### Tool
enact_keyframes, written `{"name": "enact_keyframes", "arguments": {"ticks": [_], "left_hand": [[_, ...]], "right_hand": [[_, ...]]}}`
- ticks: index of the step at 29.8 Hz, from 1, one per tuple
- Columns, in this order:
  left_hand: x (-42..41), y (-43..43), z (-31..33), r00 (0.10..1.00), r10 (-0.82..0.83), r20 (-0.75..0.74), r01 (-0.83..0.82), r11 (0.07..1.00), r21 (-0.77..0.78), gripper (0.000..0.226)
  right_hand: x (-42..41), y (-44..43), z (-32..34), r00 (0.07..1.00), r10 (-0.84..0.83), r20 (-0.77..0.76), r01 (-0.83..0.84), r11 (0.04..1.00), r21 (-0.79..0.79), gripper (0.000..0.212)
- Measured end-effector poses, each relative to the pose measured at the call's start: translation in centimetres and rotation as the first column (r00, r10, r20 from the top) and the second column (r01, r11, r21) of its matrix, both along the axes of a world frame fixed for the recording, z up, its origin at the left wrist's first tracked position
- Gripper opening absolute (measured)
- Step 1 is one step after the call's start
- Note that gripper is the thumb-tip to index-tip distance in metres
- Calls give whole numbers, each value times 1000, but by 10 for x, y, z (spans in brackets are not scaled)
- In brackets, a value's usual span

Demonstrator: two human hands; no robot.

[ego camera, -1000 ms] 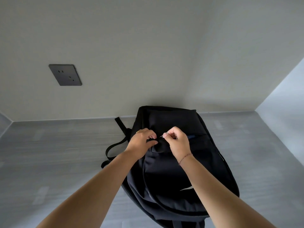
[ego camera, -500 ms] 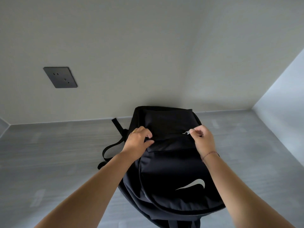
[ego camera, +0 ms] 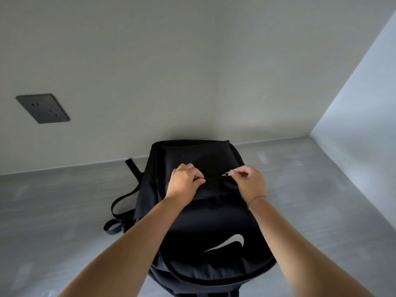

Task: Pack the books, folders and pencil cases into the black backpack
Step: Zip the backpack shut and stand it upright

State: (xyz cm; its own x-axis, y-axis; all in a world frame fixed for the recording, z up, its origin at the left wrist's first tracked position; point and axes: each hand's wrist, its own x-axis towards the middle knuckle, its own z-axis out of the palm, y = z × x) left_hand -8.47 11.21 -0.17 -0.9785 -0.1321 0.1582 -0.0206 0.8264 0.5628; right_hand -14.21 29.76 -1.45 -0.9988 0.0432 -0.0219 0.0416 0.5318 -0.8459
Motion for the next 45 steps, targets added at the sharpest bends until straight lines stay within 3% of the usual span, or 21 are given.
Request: {"name": "enact_keyframes", "arguments": {"ticks": [3, 12, 18, 23, 26, 30, 35, 38, 45], "left_hand": [[1, -5, -2, 1000, 17, -16, -16, 1000, 26, 5], [7, -1, -2, 998, 56, -4, -55, 996, 68, 4], [21, -9, -1, 994, 108, -25, -107, 994, 34, 23], [43, -19, -6, 977, 196, -81, -197, 980, 7, 22], [63, -38, -12, 945, 315, -92, -313, 949, 33, 21], [90, -65, -19, 881, 472, 18, -471, 874, 122, 22], [117, -77, -24, 878, 466, 110, -478, 859, 184, 15], [131, -79, -30, 890, 435, 138, -449, 888, 99, 13], [131, -60, -40, 849, 483, 213, -470, 876, -110, 30]], "right_hand": [[-13, 25, -4, 990, -113, 80, 122, 985, -120, 11], [-28, 47, -14, 974, -58, 217, 124, 945, -303, 19], [-17, 87, -30, 937, 192, 290, -174, 981, -90, 30], [6, 98, -29, 920, 308, 244, -309, 950, -33, 34], [21, 93, -22, 968, 239, 79, -244, 968, 59, 31], [55, 39, 4, 948, 298, -115, -301, 953, -16, 19], [102, -45, 8, 866, 500, -7, -498, 862, -95, 13], [120, -79, -2, 843, 533, 75, -530, 846, -62, 16], [146, -115, -12, 836, 535, 124, -548, 794, 263, 39]]}}
